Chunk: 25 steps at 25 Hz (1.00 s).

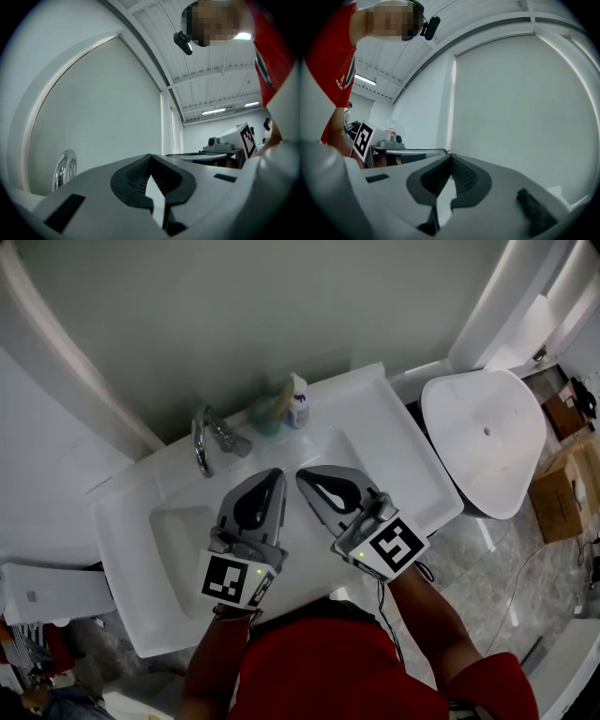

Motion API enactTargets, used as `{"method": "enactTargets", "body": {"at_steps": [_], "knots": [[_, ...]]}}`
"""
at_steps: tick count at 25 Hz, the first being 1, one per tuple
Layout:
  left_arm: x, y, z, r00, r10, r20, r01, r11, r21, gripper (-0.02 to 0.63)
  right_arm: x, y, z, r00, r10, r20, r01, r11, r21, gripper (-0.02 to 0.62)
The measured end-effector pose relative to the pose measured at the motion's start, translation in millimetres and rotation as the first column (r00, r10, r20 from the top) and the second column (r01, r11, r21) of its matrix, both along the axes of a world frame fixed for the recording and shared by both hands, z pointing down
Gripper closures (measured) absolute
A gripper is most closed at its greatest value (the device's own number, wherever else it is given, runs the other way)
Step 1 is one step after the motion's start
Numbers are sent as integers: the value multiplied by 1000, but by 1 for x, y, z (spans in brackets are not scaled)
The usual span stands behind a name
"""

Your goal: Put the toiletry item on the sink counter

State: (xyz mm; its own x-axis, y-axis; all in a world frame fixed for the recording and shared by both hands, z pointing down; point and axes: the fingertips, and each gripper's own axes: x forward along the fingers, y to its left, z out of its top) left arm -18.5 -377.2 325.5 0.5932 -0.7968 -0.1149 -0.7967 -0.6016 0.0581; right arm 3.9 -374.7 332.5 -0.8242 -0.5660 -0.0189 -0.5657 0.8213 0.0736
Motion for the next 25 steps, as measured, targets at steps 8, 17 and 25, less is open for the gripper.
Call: {"method": "enactTargets", "body": {"at_steps": [8,17,25], "knots": [[-3,2,-8,1000,-7,6,7,1000,24,589,-4,0,0,1000,0,-4,0,1000,0,566],[-2,4,-8,1000,0,9,0,1000,22,589,-4,1,-1,1000,9,0,-9,1000,-1,568],[1,6,-8,1000,10,16,-10,1000,26,589,-1,1,-2,1000,18,-10,-18,1000,0,568]]}}
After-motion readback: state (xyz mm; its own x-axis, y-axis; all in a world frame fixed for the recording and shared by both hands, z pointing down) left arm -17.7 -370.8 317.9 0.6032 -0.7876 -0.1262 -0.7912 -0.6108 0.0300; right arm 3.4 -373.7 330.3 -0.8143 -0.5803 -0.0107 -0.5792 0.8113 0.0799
